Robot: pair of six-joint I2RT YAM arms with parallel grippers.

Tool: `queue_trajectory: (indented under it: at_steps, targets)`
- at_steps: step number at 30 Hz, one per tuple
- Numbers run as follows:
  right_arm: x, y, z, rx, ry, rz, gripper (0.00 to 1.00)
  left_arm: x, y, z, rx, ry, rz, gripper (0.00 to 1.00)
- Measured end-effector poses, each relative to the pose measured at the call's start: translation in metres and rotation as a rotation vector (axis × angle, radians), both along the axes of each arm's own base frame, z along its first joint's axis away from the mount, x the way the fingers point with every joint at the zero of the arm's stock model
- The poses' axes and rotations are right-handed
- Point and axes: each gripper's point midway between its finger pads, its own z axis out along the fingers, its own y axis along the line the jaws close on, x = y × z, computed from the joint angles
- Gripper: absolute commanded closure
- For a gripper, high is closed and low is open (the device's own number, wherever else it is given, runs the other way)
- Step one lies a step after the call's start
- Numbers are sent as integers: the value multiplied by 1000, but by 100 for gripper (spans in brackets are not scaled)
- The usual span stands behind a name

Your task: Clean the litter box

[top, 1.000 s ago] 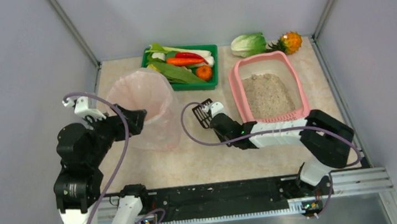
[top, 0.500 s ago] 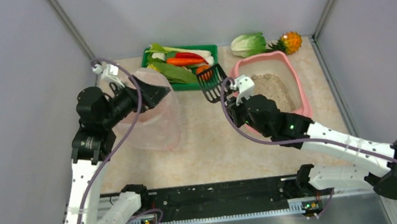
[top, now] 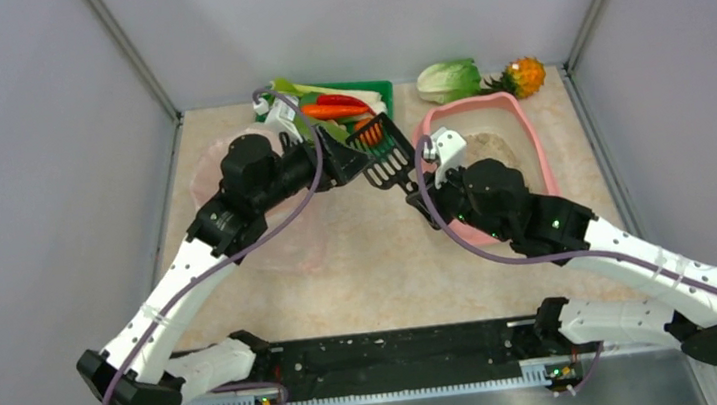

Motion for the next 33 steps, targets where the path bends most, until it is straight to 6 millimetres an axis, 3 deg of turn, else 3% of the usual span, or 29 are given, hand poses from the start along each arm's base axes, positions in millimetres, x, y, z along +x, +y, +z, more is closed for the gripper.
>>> queue_trajectory:
  at_steps: [7, 16, 23, 27, 29, 31, 33]
  targets:
    - [-6, 1, -4, -36, 4, 49, 100, 22, 5, -12, 48, 17, 131, 30]
    - [-17, -2, 8, -44, -56, 130, 100, 20, 7, 40, 140, -75, 68, 34]
    - [-21, -3, 14, -72, -109, 190, 100, 7, -3, 15, 233, 10, -92, 47]
    - [-22, -2, 14, -86, -122, 207, 100, 2, -7, -2, 265, 68, -150, 61]
    - [-23, -2, 14, -90, -127, 216, 100, 0, -9, -6, 270, 82, -165, 75]
    - [-24, -1, 13, -95, -129, 224, 100, -1, -10, -6, 265, 86, -178, 97]
    - [-24, -2, 13, -101, -130, 228, 95, -1, -10, -6, 271, 75, -184, 100]
